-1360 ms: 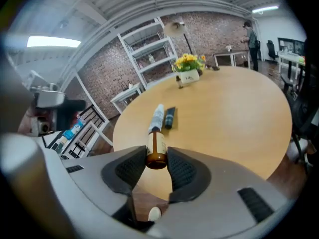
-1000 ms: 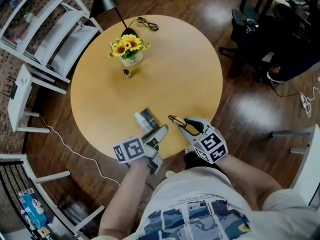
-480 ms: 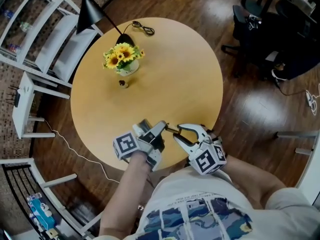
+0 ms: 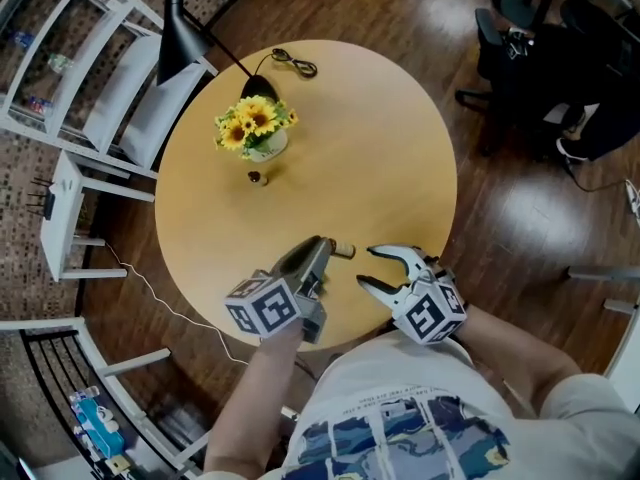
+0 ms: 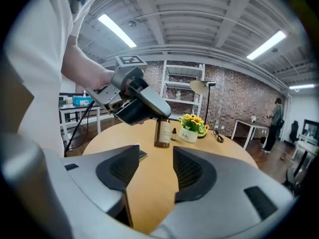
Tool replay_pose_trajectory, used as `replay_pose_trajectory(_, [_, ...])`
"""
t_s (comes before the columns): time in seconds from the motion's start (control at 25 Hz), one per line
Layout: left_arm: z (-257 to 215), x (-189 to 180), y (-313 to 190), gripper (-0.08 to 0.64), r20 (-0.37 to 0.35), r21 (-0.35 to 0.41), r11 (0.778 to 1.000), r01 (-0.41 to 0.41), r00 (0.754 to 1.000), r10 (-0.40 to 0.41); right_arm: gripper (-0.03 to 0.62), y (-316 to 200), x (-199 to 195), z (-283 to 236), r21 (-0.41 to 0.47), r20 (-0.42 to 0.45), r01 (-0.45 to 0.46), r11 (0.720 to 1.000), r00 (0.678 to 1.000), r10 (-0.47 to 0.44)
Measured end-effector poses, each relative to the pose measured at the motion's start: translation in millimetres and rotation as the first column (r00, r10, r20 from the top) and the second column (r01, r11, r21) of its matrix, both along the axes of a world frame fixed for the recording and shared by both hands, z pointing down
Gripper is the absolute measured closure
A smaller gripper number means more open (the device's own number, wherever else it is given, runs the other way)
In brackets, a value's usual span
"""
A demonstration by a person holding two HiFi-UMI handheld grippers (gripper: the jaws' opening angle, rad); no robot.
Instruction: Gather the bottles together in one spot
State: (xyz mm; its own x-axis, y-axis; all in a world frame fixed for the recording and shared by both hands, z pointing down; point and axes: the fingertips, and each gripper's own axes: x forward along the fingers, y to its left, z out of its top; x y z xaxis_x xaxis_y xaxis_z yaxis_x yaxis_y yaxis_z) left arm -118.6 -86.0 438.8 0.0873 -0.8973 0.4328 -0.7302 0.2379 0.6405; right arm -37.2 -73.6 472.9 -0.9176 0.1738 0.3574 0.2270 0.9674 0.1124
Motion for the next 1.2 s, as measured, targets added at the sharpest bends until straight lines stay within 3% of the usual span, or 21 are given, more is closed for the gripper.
replay_pose_trajectory(0.08, [0.9,-20.2,-4.8,0.489,0.167,-0.024,1.0,0.011,0.986,-0.007,0.354,-9.7,5.2,5.4,-0.053,-0.017,-0.024,0.998,1.0,0.023])
replay_pose_trajectory(0.16, [6.0,-42.2,-12.0,0.489,0.308,-0.054,0.998,0.022,0.951,-0.004,0.339,-21.5,11.7,11.8,-0.135,-0.05,-0.073,0.988,0.996,0.067])
replay_pose_trajectory(0.28, [19.4,-84.4,-24.0,0.489,0.431,-0.097,0.993,0.071,0.902,-0.023,0.293,-40.5,18.7,15.9,-0.28,-0.11,-0.15,0.948,0.986,0.124])
replay_pose_trajectory(0.4, [36.3,-122.1,-38.7,0.489,0.481,-0.106,0.986,0.131,0.874,-0.065,0.293,-56.9,33.4,15.3,-0.345,-0.153,-0.198,0.918,0.976,0.153])
replay_pose_trajectory(0.52, [55.9,-155.8,-51.3,0.489,0.522,-0.114,0.976,0.187,0.847,-0.101,0.293,-69.9,45.8,19.1,-0.347,-0.184,-0.225,0.911,0.968,0.17])
replay_pose_trajectory(0.76, [93.1,-212.0,-65.1,0.489,0.603,-0.15,0.929,0.338,0.776,-0.185,0.293,-86.3,69.2,36.6,-0.362,-0.238,-0.277,0.89,0.951,0.199])
replay_pose_trajectory(0.96, [118.3,-242.1,-76.6,0.489,0.662,-0.172,0.896,0.409,0.722,-0.203,0.293,-97.6,80.1,46.8,-0.363,-0.279,-0.308,0.879,0.936,0.212])
replay_pose_trajectory(1.08, [132.7,-255.5,-80.5,0.489,0.676,-0.183,0.878,0.443,0.705,-0.214,0.293,-108.2,83.2,50.9,-0.351,-0.283,-0.325,0.878,0.931,0.231])
replay_pose_trajectory(1.2, [142.9,-265.7,-80.3,0.489,0.664,-0.187,0.863,0.469,0.708,-0.241,0.293,-116.4,83.6,51.9,-0.346,-0.283,-0.342,0.873,0.926,0.251])
